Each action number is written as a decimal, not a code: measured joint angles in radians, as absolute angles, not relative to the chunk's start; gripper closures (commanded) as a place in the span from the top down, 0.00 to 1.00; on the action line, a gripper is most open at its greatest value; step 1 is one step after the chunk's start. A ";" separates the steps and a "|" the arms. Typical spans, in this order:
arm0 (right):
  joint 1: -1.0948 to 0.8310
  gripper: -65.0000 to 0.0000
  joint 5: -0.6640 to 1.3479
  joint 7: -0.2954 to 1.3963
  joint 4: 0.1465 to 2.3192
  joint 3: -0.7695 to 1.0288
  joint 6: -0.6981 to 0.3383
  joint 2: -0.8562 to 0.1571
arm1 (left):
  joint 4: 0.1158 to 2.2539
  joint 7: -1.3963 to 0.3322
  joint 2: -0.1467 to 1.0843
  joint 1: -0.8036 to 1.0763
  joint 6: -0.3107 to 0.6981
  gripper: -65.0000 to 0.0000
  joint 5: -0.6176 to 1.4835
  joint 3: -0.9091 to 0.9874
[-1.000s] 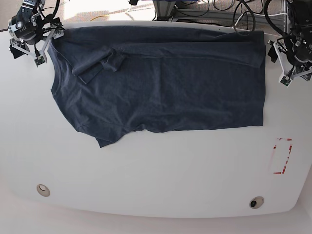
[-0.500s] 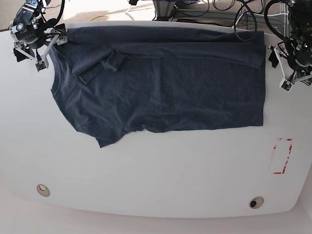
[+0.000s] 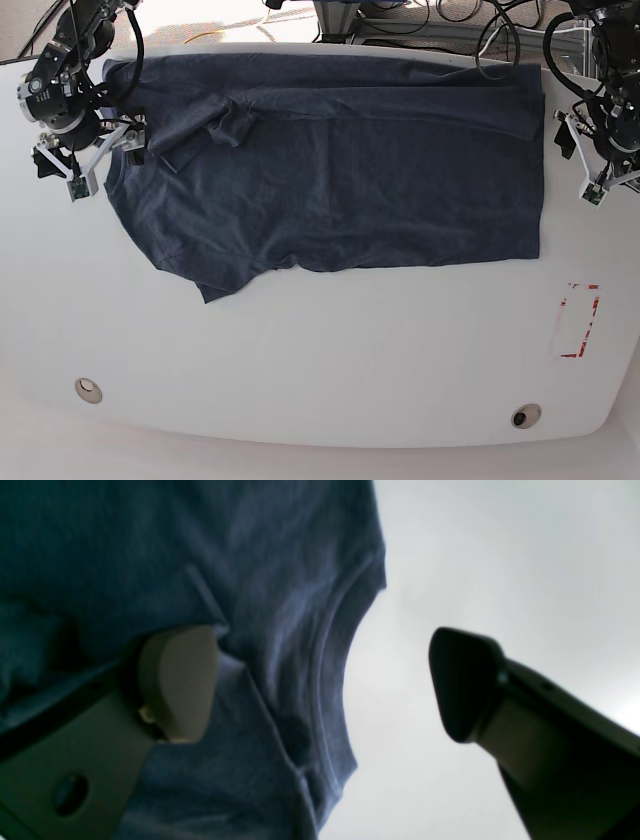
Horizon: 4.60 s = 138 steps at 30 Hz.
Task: Layout the t-shirt on the table in an organized manner, then fold the t-shirt properly
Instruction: 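Move both grippers to the corners of the shirt's hem, then close both grippers on the hem corners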
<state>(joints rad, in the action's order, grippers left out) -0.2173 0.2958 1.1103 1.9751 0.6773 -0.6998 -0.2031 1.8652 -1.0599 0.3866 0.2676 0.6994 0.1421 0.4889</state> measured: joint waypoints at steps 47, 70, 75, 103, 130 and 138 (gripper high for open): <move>0.533 1.00 0.291 0.561 0.677 0.168 -0.693 -0.403 | 1.674 -0.980 0.252 -0.102 0.701 0.75 0.135 0.305; 0.376 0.64 0.297 0.618 0.908 0.171 -0.691 -0.376 | 1.589 -0.960 0.255 -0.175 0.700 0.75 0.134 0.305; 0.374 0.44 0.297 0.629 0.908 0.170 -0.692 -0.376 | 1.542 -0.925 0.255 -0.175 0.700 0.75 0.131 0.305; 0.370 0.11 0.301 0.636 0.907 0.171 -0.693 -0.374 | 1.125 -0.686 0.265 -0.311 0.701 0.75 0.045 0.308; 0.368 0.11 0.301 0.636 0.907 0.171 -0.693 -0.374 | 0.970 -0.611 0.300 -0.320 0.697 0.75 0.053 0.311; 0.368 0.11 0.301 0.636 0.907 0.171 -0.693 -0.374 | 0.971 -0.596 0.284 -0.319 0.690 0.44 0.052 0.309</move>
